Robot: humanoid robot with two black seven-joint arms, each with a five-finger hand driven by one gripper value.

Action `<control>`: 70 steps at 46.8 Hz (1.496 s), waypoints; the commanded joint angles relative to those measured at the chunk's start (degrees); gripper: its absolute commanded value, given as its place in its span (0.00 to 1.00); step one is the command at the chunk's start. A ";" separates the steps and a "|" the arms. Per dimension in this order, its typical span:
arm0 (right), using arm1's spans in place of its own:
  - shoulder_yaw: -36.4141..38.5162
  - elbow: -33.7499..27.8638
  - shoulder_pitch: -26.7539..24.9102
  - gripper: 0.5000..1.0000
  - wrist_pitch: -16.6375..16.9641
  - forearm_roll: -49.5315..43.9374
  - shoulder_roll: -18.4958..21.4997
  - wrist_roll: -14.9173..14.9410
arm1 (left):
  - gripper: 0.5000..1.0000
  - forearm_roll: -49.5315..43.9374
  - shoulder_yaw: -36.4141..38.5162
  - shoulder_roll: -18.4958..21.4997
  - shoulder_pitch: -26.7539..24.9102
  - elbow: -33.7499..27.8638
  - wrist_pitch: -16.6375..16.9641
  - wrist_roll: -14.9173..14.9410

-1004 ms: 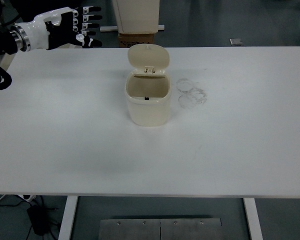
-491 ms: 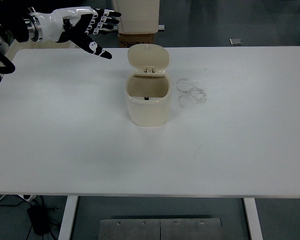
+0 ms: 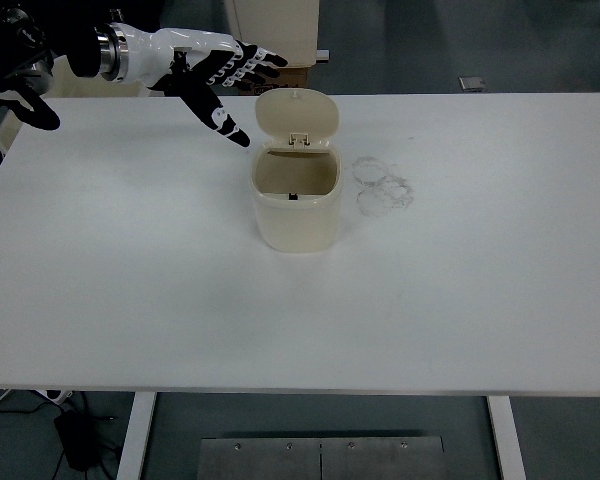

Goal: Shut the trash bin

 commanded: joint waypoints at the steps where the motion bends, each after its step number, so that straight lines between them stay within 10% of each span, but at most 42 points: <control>1: 0.03 0.00 0.00 0.99 0.00 0.00 0.00 0.05 | 1.00 0.51 0.01 -0.16 -0.38 0.00 -0.07 0.00; 70: -0.06 0.00 0.00 0.99 0.00 0.00 0.00 0.05 | 1.00 1.12 2.20 -4.38 0.33 -1.85 -3.69 2.02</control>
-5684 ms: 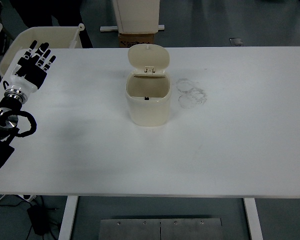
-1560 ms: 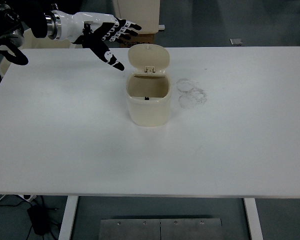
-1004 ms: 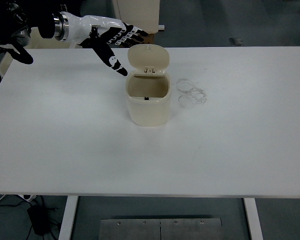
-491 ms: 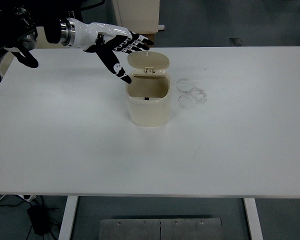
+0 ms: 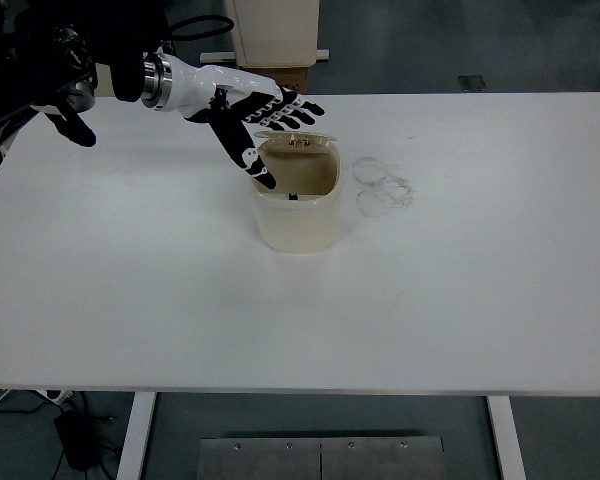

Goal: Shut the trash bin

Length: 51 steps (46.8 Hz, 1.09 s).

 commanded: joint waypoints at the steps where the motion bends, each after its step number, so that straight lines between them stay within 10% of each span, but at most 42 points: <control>1: 0.05 0.00 0.00 0.99 0.00 0.00 0.00 0.05 | 1.00 0.75 1.67 -0.37 -0.33 0.00 0.01 0.03; 51: 0.05 0.00 0.00 0.99 0.00 0.00 0.00 -0.04 | 1.00 0.58 8.98 2.00 -1.65 -8.26 0.01 -0.06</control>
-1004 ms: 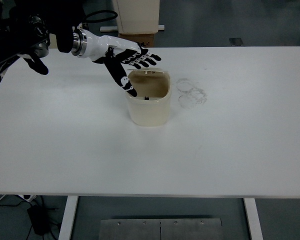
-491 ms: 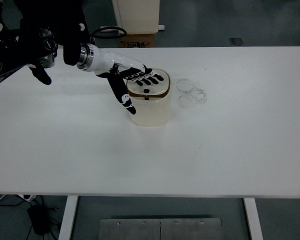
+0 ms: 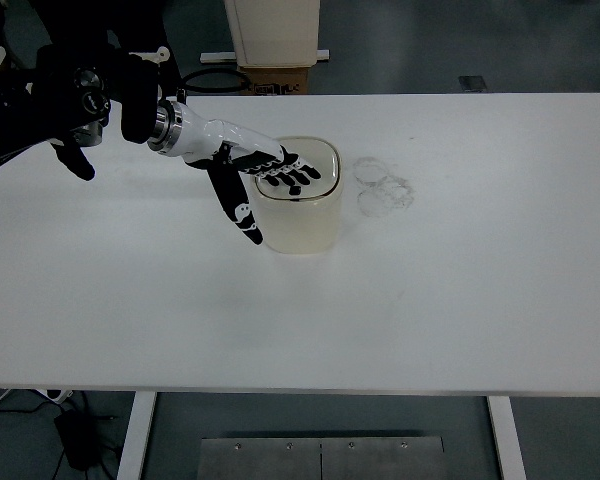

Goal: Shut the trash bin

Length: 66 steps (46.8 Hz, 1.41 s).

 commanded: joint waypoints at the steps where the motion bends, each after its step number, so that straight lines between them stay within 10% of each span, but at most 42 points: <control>1: 0.05 0.00 0.00 0.99 0.00 0.00 0.00 0.03 | 1.00 0.00 0.00 0.00 0.01 0.00 -0.02 0.01; 66: 0.05 0.00 0.00 0.99 0.00 0.00 0.00 -0.05 | 1.00 -3.95 -0.17 4.39 -3.15 -0.62 -0.02 -0.25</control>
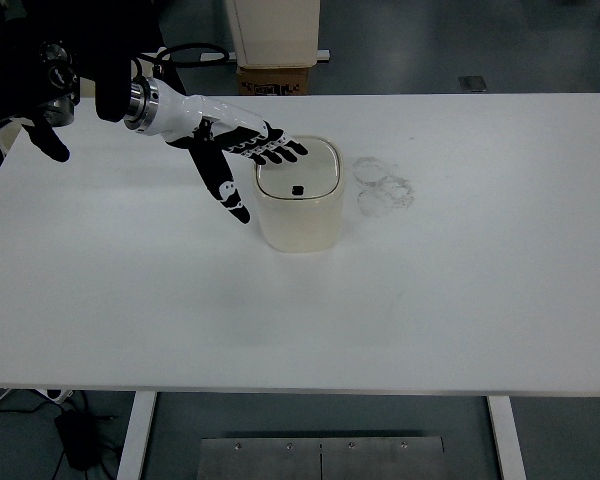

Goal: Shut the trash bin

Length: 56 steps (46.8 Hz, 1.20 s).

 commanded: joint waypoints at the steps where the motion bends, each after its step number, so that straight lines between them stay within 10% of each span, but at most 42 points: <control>1: -0.08 0.00 0.00 0.99 0.00 0.00 0.00 -0.02 | 1.00 -0.96 -1.47 0.67 0.00 0.49 0.01 -0.14; 20: -0.09 0.00 0.00 0.99 0.00 0.00 0.00 -0.02 | 1.00 -17.47 -14.66 1.29 1.94 9.98 4.59 -1.89; 56: -0.09 0.00 0.00 0.99 0.00 0.00 0.00 0.06 | 1.00 -44.81 -36.98 1.38 25.57 24.57 16.72 -8.32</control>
